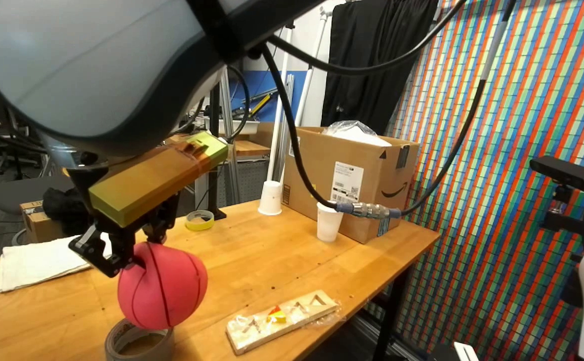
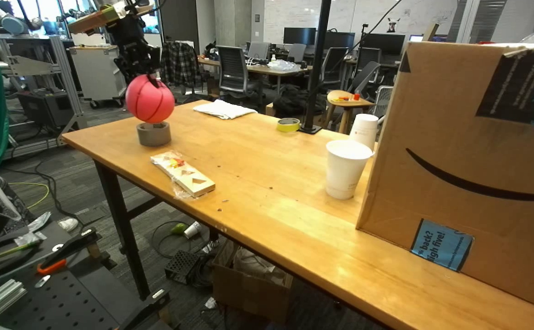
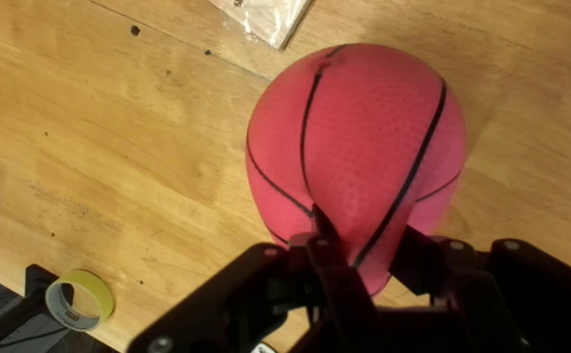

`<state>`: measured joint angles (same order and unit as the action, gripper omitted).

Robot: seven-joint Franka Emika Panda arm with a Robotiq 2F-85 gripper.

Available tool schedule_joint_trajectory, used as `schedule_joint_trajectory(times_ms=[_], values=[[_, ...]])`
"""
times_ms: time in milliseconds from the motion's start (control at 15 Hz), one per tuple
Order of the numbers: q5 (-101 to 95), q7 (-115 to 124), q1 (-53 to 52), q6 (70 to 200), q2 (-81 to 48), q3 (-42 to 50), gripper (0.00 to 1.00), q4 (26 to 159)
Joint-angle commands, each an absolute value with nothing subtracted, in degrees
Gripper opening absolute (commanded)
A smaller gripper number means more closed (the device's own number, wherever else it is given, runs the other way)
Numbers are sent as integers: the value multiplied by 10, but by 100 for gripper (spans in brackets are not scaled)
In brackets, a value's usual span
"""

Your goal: Put the white ball in the cup, then put the basketball on the tape

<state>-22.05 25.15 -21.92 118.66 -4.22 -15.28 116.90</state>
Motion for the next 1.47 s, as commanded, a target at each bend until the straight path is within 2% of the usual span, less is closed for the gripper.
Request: schedule_joint_trajectory(times_ms=[0, 267, 800, 1400], values=[[-238, 272, -229, 1194, -26, -179, 25, 1179], [-261, 281, -240, 1188, -40, -198, 33, 1164], [-285, 277, -243, 1183, -78, -198, 29, 1128], [-321, 266, -247, 1183, -141, -171, 30, 1072]])
